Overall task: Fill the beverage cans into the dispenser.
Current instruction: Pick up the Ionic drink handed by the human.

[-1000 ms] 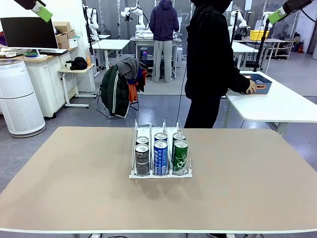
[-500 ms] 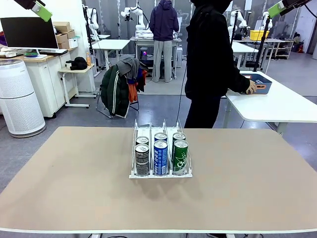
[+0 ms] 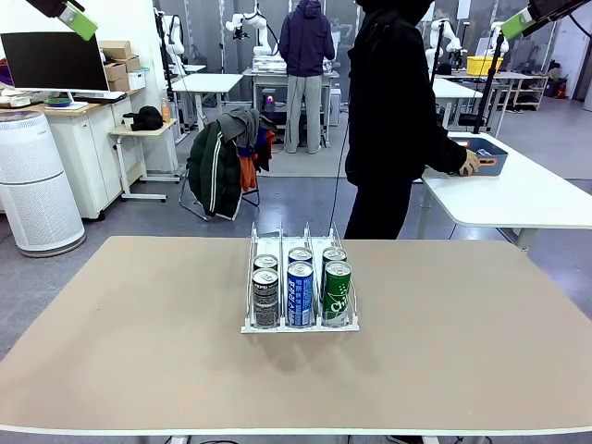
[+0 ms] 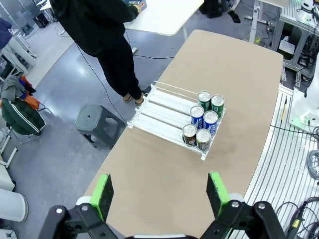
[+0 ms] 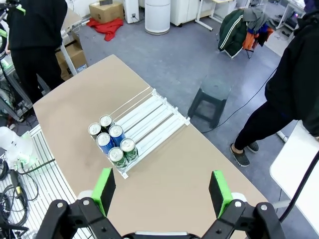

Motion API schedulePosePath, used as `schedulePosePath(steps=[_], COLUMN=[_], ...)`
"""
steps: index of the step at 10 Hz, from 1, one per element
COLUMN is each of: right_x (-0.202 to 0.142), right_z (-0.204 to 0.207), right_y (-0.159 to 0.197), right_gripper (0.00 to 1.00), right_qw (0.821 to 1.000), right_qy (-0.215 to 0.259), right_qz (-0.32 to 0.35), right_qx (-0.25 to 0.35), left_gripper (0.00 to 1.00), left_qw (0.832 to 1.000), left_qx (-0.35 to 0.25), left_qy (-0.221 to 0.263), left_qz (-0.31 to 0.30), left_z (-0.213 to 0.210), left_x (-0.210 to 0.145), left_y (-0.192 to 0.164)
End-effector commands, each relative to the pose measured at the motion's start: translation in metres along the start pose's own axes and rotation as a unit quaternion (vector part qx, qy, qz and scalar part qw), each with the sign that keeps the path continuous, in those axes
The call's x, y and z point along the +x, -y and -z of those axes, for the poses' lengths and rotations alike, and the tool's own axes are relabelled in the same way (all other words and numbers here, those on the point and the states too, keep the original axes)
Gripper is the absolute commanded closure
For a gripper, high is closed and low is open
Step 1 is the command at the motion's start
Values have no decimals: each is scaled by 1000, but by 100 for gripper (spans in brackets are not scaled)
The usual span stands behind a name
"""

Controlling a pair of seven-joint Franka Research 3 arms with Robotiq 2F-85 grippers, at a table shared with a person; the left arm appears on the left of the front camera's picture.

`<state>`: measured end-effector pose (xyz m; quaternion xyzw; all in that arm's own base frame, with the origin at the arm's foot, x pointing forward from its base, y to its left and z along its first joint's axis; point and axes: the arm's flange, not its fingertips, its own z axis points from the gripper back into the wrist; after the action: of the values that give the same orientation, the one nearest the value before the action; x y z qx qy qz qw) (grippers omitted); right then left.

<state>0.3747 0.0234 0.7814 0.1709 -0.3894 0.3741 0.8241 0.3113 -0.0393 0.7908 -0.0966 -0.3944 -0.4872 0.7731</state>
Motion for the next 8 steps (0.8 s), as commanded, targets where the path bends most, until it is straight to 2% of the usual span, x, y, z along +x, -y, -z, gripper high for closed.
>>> schedulePosePath(steps=[1, 8], right_x=[1, 1], right_z=[-2, -2], right_y=[1, 1], right_gripper=[0, 0], right_qw=[1000, 1000], right_qy=[5, 5], right_qz=[0, 0], right_qx=[-4, -4], left_gripper=[0, 0], left_qw=[1000, 1000], left_qx=[-6, -6], left_qy=[5, 5], left_qz=[-2, -2], left_z=[1, 1], left_x=[0, 0], left_y=[-1, -1])
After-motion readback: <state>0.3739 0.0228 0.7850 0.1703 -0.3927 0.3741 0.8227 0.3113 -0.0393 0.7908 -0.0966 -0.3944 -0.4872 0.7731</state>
